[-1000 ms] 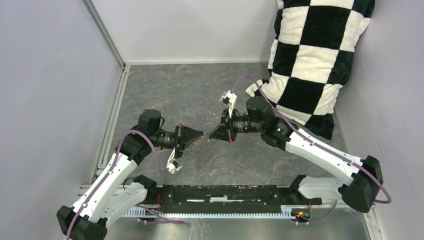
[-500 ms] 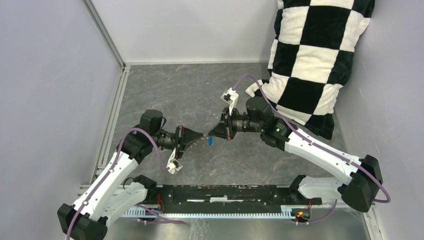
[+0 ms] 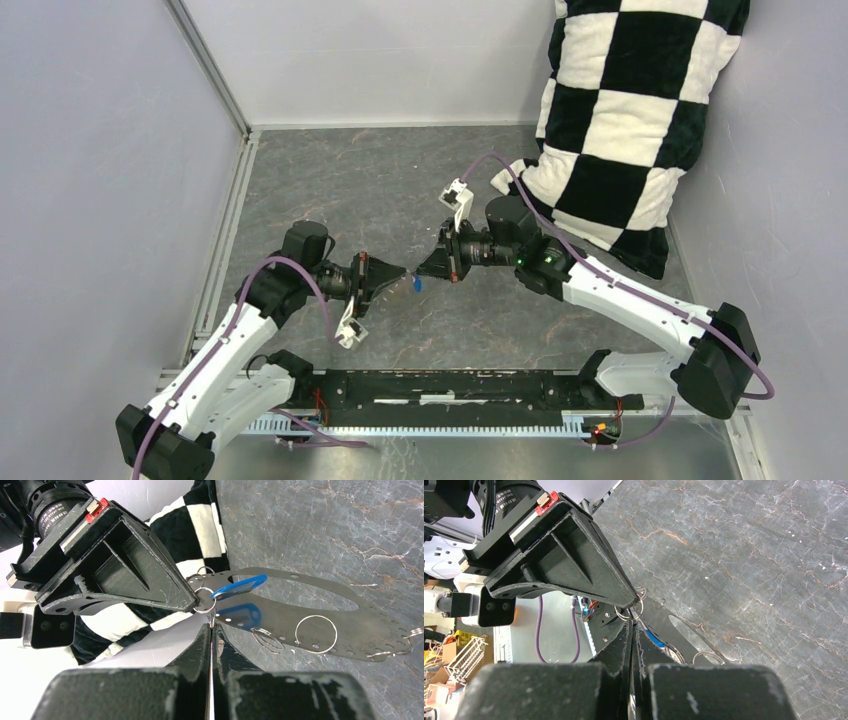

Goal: Put the keys on the keyring
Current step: Insert the key onto the keyring.

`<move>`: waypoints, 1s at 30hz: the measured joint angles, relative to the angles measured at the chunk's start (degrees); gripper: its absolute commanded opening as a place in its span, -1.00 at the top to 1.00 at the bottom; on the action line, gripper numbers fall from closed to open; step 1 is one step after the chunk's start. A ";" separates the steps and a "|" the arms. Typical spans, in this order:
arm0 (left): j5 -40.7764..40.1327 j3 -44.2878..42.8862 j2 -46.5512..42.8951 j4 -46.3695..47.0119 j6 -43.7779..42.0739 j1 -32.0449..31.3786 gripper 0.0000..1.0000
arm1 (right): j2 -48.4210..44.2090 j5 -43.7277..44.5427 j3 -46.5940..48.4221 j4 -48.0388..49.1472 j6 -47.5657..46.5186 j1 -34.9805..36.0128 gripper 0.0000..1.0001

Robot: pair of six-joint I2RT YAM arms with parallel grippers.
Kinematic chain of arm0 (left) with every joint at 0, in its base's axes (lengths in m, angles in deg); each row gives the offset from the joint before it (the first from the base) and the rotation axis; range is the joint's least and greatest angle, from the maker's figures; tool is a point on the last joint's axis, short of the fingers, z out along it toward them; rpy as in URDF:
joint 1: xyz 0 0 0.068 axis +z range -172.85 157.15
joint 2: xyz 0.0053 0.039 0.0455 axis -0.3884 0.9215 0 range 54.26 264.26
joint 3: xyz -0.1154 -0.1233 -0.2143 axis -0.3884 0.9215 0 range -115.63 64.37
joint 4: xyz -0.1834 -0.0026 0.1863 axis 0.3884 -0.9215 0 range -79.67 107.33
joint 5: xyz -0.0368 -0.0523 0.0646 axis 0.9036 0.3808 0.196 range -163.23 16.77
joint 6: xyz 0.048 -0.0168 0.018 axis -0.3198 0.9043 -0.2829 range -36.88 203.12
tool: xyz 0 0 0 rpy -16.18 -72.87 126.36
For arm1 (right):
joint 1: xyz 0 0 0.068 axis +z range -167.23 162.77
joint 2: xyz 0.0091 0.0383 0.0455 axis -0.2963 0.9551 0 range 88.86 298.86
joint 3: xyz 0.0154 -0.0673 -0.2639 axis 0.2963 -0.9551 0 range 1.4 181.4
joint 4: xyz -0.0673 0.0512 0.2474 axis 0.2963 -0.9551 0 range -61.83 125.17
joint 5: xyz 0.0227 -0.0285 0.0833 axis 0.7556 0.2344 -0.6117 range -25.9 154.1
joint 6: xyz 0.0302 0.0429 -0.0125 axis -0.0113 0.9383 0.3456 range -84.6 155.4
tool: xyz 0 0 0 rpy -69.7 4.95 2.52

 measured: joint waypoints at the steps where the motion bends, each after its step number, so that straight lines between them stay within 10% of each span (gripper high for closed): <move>1: -0.26 0.00 0.00 0.00 -0.02 -0.04 0.96 | 0.07 0.00 0.00 0.02 0.04 0.00 0.99; 30: -7.80 1.49 0.63 -0.24 -0.11 -1.42 0.95 | 2.38 2.40 0.02 1.22 0.44 1.18 0.99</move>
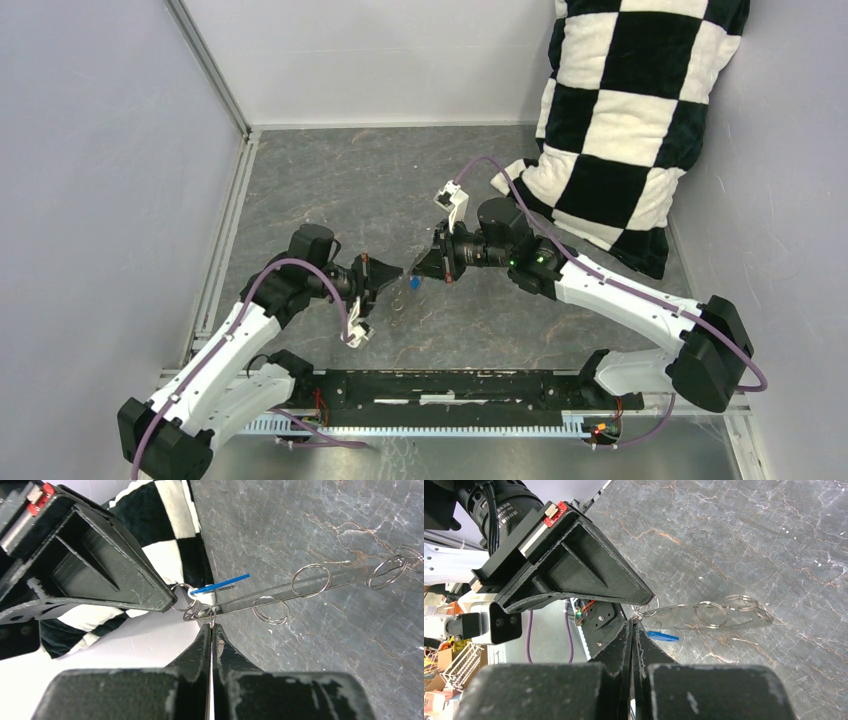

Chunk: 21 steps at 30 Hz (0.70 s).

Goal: Put the keys on the keyring
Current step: Insert the key onto the keyring.

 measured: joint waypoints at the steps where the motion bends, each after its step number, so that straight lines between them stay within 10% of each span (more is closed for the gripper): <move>1: -0.44 0.00 0.17 -0.15 0.02 0.00 0.95 | -0.02 0.11 0.00 -0.04 0.02 0.00 0.99; 21: -5.35 4.07 0.87 6.38 -0.20 -0.26 0.95 | 0.22 -0.55 -2.01 5.35 3.41 0.74 0.99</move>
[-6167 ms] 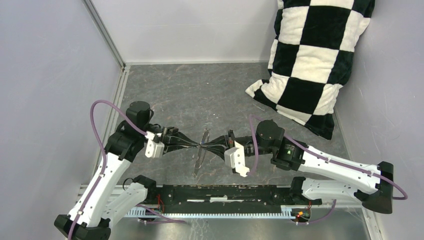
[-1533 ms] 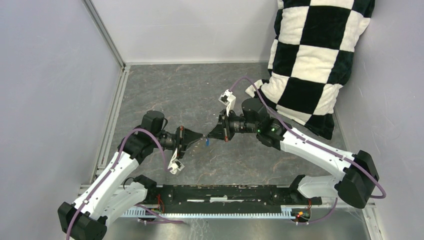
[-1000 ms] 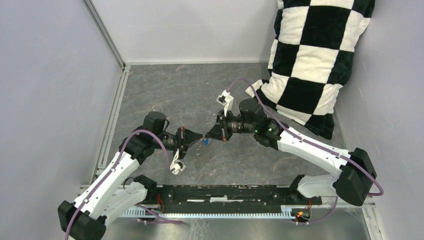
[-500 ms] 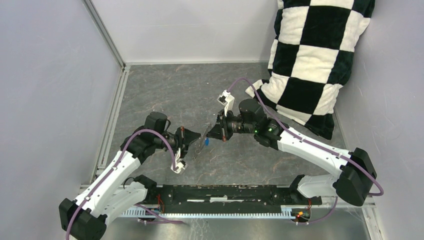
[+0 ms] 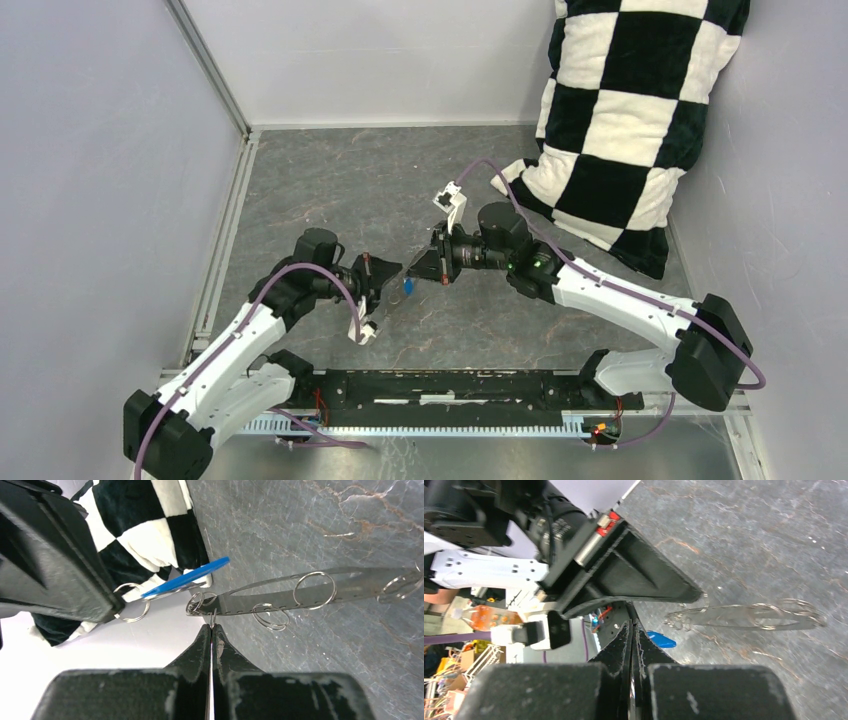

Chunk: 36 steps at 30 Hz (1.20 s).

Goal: Put the keys on the keyring
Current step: Insert the key onto the keyring.

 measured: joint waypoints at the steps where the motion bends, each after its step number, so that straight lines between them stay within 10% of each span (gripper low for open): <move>1: -0.35 0.85 0.15 1.70 -0.02 0.00 0.96 | 0.00 -0.50 -0.28 1.16 0.72 0.02 0.99; 36: 2.34 3.23 -0.42 11.37 -0.42 0.00 0.96 | -0.44 8.17 -3.19 0.59 3.28 -1.62 0.99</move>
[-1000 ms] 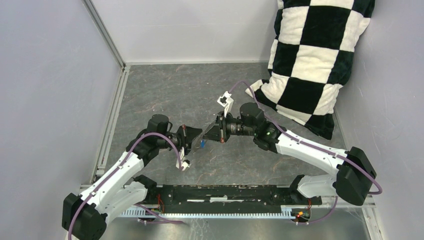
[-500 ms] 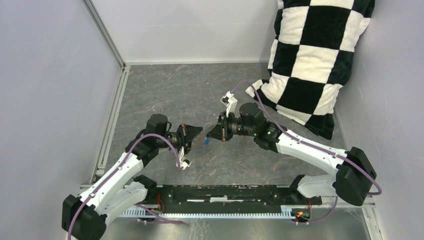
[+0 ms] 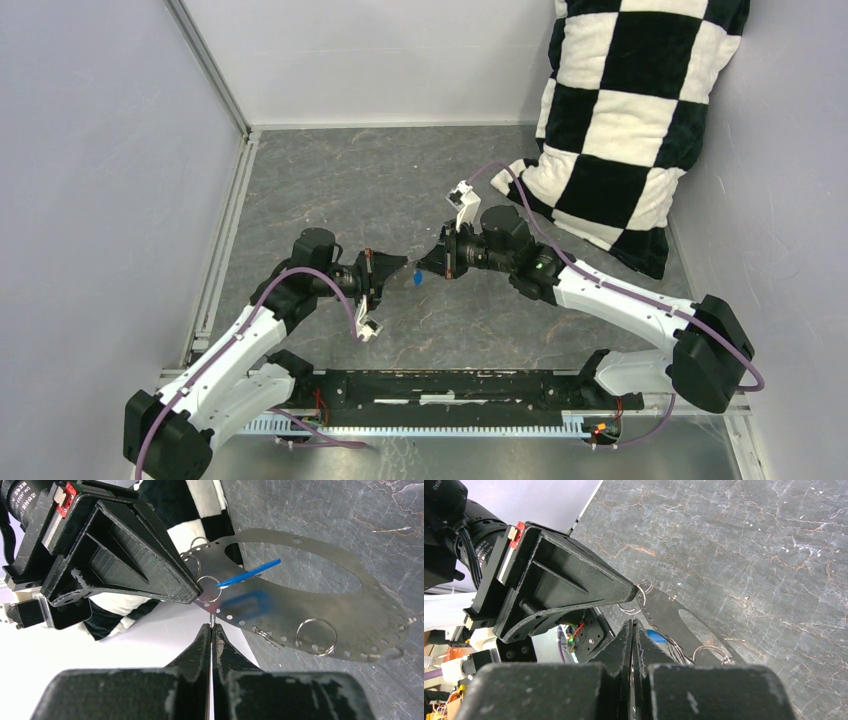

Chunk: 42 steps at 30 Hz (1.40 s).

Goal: Put the keys on the keyring
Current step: Insert the key onto the keyring.

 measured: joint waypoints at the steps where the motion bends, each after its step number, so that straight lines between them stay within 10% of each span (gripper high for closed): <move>1: 0.20 0.00 -0.02 0.00 0.00 0.00 0.95 | 0.00 0.24 -0.04 0.00 0.02 0.00 0.99; 42: -0.17 0.63 -0.02 -0.81 0.00 -0.66 0.95 | 1.33 2.99 -0.24 1.07 1.49 1.70 0.99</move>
